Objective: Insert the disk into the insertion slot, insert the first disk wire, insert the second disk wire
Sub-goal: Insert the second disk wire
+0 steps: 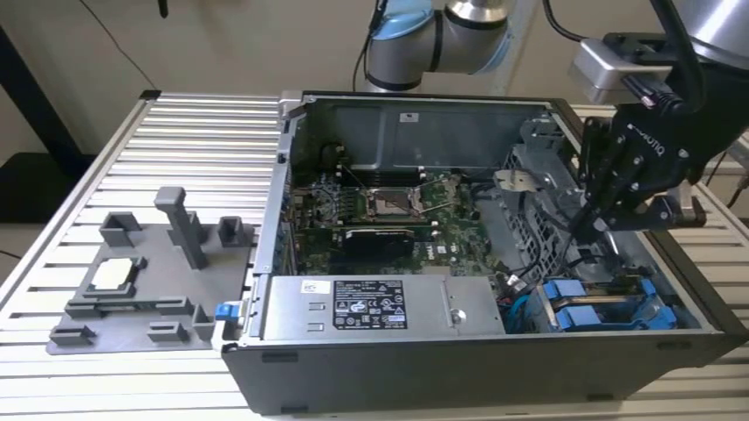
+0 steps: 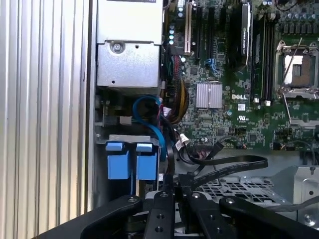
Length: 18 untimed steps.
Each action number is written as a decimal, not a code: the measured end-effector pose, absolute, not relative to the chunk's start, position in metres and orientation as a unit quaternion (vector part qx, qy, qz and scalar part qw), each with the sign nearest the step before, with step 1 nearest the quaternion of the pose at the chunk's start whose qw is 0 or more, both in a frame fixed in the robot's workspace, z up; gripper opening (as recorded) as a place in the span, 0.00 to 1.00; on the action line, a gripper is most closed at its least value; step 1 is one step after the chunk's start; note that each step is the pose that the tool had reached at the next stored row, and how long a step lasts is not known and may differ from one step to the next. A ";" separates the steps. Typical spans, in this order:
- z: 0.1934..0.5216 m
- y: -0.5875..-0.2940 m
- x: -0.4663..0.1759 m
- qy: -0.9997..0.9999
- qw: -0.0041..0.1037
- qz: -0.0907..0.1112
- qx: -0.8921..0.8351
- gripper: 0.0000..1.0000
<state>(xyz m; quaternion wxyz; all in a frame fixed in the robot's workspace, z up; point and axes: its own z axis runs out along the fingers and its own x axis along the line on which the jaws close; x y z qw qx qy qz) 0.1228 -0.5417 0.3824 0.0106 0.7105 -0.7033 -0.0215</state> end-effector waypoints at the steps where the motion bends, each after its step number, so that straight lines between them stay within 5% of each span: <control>1: 0.382 -0.542 0.123 -0.704 0.009 -0.023 0.710 0.16; 18: 0.375 -0.566 0.126 -0.701 -0.039 -0.070 0.709 0.16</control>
